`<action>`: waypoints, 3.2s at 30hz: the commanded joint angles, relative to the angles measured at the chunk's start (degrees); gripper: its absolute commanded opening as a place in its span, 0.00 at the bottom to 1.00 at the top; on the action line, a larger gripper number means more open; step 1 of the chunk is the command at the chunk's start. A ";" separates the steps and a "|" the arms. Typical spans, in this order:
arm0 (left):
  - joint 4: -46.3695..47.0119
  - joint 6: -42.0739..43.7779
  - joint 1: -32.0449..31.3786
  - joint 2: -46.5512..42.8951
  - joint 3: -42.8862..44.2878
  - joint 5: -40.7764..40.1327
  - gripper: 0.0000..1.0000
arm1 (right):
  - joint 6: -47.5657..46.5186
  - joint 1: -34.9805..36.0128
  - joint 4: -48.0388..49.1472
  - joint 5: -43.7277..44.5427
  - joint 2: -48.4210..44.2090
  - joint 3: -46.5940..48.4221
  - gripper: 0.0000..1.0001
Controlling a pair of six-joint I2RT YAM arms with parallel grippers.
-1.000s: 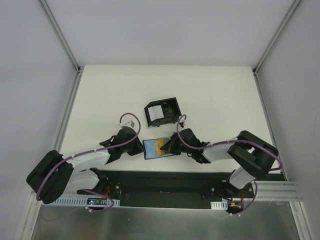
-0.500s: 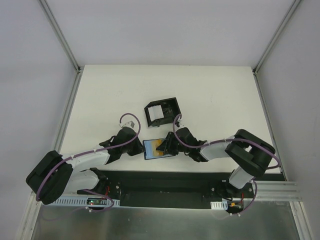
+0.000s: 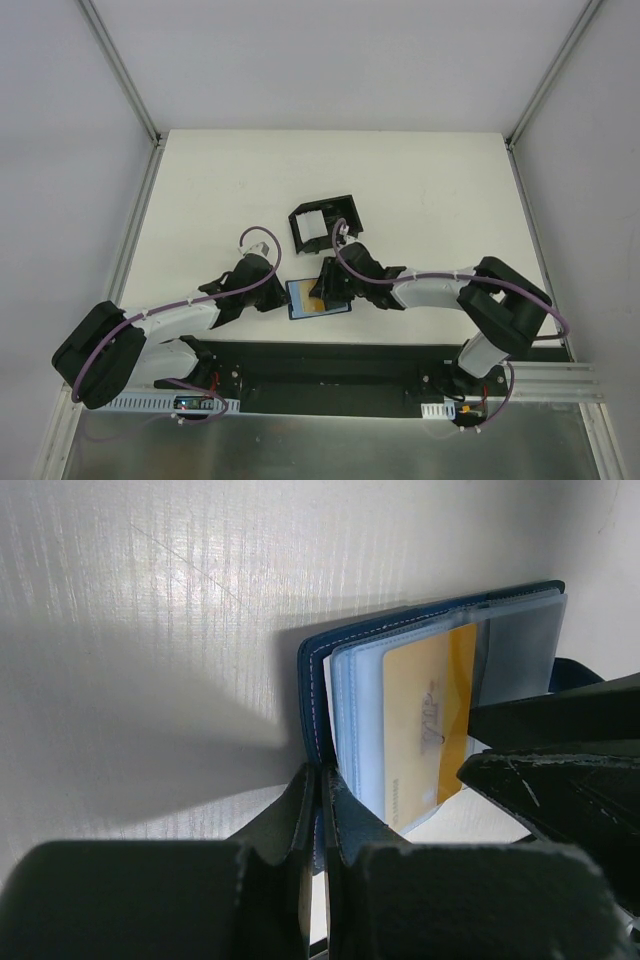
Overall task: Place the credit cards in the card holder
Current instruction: Insert the credit card into the card holder.
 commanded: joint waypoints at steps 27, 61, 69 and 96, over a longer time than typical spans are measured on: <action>-1.75 1.21 0.55 -0.43 -0.31 0.49 0.00 | -8.99 3.79 -6.06 -4.17 5.61 10.37 0.26; -2.02 11.58 0.20 -3.61 12.08 16.73 0.00 | -7.15 3.27 -25.75 12.69 3.68 11.78 0.13; -2.80 6.84 -0.42 0.64 9.82 12.20 0.00 | -6.44 2.56 -24.96 15.15 0.00 9.06 0.12; -8.16 2.17 1.52 -3.77 0.75 0.14 0.00 | -9.26 2.82 -20.56 9.70 -3.97 10.89 0.15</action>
